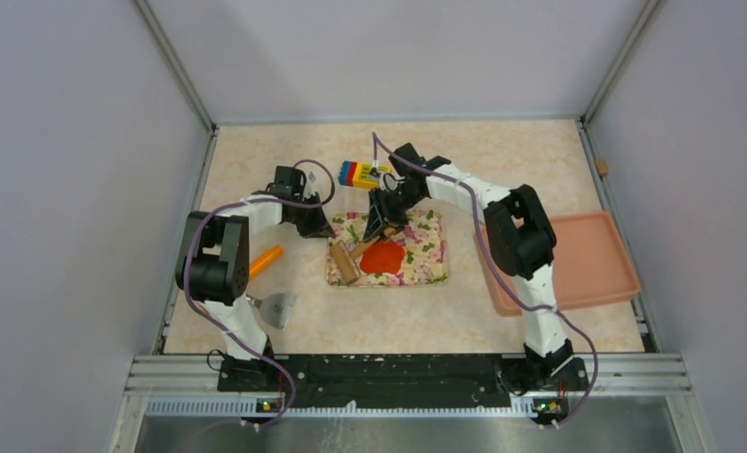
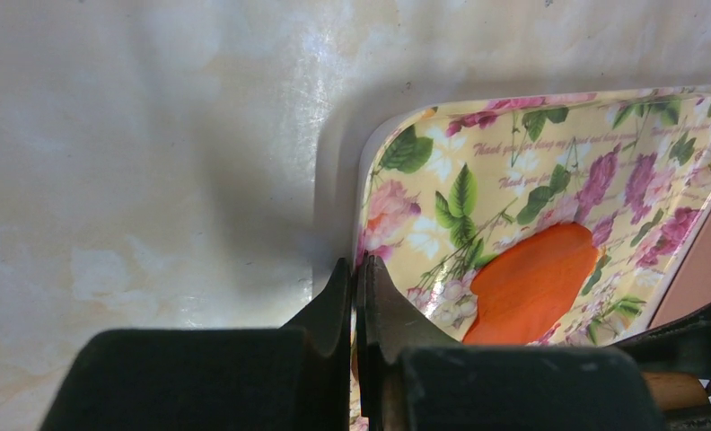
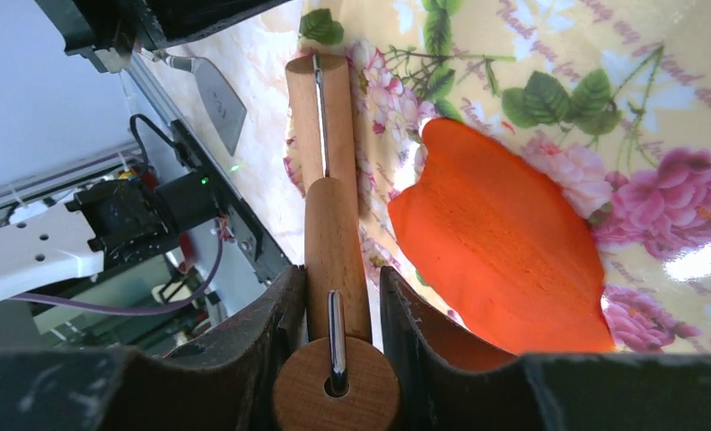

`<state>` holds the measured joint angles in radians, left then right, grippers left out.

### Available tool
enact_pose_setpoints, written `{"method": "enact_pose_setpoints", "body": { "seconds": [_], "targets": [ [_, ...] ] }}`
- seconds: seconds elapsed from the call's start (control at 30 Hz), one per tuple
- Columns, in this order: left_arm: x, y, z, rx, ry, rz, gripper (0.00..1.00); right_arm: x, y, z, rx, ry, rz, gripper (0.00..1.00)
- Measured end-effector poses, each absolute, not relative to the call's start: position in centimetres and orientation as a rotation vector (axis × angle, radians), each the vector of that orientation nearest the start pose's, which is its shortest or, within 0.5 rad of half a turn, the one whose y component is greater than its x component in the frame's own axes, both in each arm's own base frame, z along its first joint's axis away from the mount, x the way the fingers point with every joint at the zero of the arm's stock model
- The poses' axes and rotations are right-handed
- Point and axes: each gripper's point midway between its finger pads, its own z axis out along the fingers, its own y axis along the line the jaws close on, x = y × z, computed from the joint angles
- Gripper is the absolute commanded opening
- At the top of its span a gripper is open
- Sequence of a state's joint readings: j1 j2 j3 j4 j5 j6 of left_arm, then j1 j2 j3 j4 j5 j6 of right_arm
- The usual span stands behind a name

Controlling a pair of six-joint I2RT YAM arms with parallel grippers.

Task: Roll out the dumpling wrappers from the dough

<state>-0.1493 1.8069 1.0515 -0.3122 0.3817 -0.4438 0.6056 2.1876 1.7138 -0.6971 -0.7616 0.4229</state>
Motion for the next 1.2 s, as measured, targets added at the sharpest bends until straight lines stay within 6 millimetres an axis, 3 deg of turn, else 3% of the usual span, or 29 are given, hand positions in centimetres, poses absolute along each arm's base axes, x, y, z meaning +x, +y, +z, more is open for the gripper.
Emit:
{"method": "enact_pose_setpoints", "body": {
  "seconds": [0.13, 0.27, 0.43, 0.53, 0.73, 0.97, 1.2],
  "targets": [
    [36.2, -13.6, 2.7, -0.272, 2.679, -0.716, 0.0, 30.1, 37.2, 8.8, -0.558, 2.821, 1.285, 0.0],
    [36.2, -13.7, 2.7, -0.269, 2.68, -0.727, 0.0, 30.1, 36.2, 10.4, -0.61, 2.767, 1.273, 0.0],
    [36.1, -13.9, 2.6, -0.26, 2.685, -0.747, 0.0, 30.4, 32.6, 15.2, -0.614, 2.658, 1.251, 0.0],
    [36.0, -14.1, 2.6, -0.258, 2.688, -0.765, 0.0, 30.9, 30.4, 16.5, -0.57, 2.631, 1.235, 0.0],
    [36.0, -14.1, 2.6, -0.248, 2.694, -0.776, 0.0, 31.5, 27.3, 13.8, -0.443, 2.738, 1.193, 0.0],
    [36.1, -14.1, 2.6, -0.249, 2.707, -0.783, 0.0, 32.0, 26.8, 10.4, -0.407, 2.826, 1.102, 0.0],
    [36.1, -14.1, 2.6, -0.249, 2.709, -0.783, 0.0, 32.0, 27.7, 8.7, -0.342, 2.878, 1.192, 0.0]
  ]
}}
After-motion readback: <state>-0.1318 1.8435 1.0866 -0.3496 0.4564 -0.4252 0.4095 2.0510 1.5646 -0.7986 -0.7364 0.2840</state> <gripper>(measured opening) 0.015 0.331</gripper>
